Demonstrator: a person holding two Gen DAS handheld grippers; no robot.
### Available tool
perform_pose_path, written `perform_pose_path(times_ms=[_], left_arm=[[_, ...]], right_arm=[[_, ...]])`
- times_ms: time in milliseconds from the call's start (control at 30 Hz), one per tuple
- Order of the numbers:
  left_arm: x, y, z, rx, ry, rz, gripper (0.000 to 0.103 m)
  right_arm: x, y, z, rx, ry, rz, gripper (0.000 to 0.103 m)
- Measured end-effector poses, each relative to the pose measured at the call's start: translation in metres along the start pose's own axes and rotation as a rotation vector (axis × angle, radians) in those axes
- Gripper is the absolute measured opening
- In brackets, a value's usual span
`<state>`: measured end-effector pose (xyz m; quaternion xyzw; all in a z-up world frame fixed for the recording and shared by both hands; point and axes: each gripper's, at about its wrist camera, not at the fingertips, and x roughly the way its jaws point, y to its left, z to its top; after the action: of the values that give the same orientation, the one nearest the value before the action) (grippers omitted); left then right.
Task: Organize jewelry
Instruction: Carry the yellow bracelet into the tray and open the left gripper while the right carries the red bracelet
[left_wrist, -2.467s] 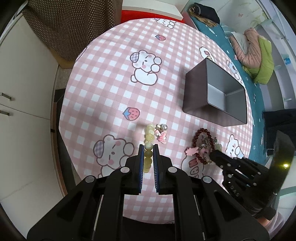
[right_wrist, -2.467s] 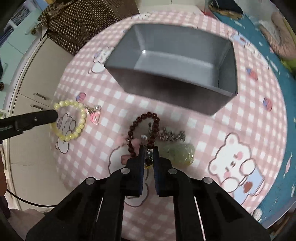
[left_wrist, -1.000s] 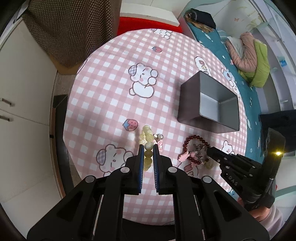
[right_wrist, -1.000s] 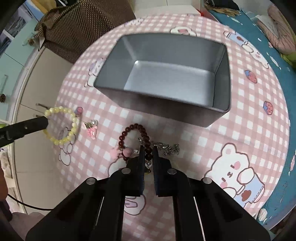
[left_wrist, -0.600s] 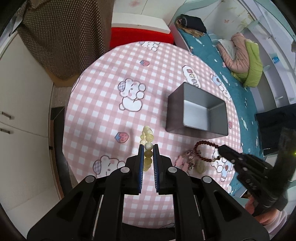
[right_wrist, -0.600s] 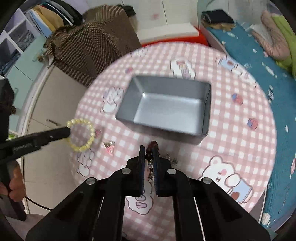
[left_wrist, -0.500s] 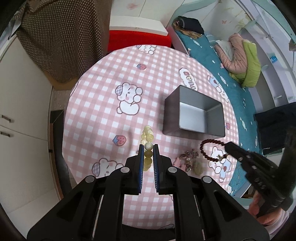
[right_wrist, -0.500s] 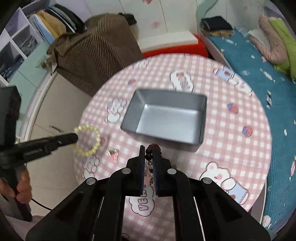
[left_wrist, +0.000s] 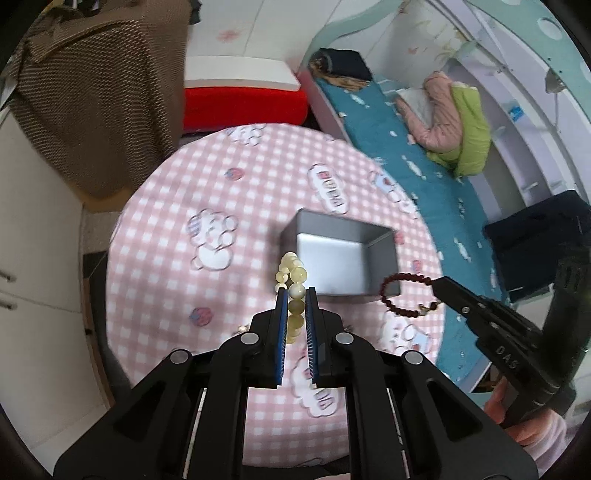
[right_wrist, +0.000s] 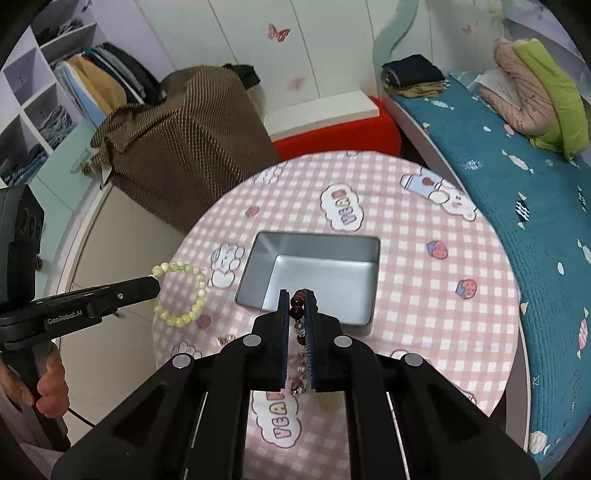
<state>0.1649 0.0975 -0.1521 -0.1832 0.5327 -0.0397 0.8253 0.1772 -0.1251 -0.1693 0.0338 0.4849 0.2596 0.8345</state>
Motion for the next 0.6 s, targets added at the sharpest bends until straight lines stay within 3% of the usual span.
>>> perform_pose_path(times_ms=[233,600], left_arm=[[0.008,-0.029,0.019,0.064,0.004,-0.052,0.009],[0.074,-0.050,0.033,0.105,0.135,-0.070,0.009]], right_arm=[[-0.004,-0.013,0.011,0.045,-0.040,-0.003,0.007],[0.003,-0.033,0.019,0.112,-0.047,0.006,0.007]])
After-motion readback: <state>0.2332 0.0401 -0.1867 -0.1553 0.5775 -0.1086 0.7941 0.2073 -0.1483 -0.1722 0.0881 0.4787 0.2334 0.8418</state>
